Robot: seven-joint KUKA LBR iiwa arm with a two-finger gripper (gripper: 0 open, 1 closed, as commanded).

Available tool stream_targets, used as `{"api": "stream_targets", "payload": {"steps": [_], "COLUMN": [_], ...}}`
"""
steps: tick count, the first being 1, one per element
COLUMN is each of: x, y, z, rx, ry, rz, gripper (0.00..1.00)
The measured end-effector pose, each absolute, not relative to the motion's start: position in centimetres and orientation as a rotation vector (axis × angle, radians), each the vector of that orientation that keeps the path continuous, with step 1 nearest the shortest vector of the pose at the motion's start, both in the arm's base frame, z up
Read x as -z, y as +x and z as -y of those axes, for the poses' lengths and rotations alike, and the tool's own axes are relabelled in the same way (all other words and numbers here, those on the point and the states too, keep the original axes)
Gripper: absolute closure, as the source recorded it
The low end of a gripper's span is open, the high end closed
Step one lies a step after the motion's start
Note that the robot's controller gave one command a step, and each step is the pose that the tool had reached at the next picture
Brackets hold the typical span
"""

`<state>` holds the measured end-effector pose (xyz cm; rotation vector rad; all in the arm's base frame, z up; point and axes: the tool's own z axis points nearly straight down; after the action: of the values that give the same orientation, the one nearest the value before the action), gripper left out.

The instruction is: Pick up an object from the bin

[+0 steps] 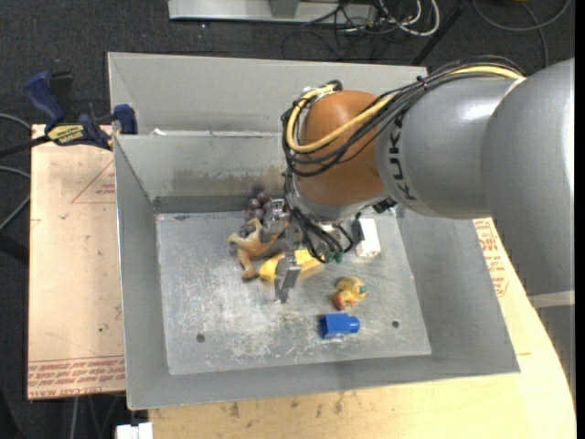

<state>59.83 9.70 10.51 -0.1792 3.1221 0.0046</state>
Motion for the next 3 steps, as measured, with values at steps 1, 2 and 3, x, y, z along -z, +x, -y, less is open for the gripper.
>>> {"api": "stream_targets", "payload": {"steps": [1,2,3], "x": [-9.94,-9.93,-10.09], "y": [65.04,65.04,64.40], "z": [-8.20,-8.20,-8.31], "rx": [-0.035,-0.035,-0.025], "ry": [-0.373,-0.373,-0.369], "rz": [-3.113,-3.113,-3.100], "gripper": [1.00,1.00,1.00]}}
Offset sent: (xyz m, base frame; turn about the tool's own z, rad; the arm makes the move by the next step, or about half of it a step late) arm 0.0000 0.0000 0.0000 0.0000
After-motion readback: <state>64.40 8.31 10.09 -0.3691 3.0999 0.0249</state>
